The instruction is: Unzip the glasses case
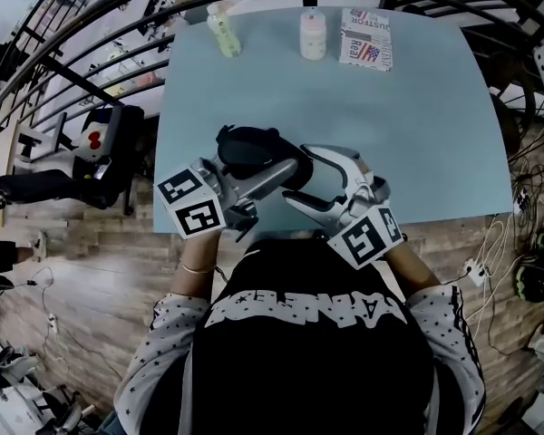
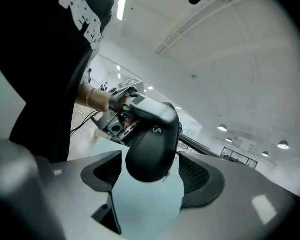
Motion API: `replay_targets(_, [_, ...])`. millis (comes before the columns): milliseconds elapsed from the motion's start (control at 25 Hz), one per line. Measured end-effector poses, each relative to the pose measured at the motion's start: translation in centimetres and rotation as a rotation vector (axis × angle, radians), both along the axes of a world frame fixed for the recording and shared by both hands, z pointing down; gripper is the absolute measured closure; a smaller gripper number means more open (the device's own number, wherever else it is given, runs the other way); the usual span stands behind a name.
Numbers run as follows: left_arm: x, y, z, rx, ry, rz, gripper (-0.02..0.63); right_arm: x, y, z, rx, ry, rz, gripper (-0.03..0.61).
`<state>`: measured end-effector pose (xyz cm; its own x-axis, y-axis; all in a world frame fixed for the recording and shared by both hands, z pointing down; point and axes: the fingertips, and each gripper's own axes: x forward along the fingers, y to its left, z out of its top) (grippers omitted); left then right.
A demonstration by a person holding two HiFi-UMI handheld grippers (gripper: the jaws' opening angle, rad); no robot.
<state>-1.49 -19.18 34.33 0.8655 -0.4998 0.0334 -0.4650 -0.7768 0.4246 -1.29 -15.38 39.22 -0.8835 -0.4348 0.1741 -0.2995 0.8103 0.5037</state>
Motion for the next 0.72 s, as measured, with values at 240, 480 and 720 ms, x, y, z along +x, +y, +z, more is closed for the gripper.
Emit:
replay_targets(240, [-0.7,1.3,-0.2,0.037,-0.148,0.145,0.614,2.8,-0.3,2.6,-0.088,0.054,-0.044,0.351])
replay_targets(480, [-0.3,5.3,-0.5,0.058,-0.143,0.31,0.614,0.5,2.7,2.6,-0.269,-0.097,-0.198,0.449])
replay_targets(720, [0.0,6.8,-1.2,0.059,-0.09,0.385,0.614,1.1,4.0,1.4,-0.169,-0.053,-0.227,0.457])
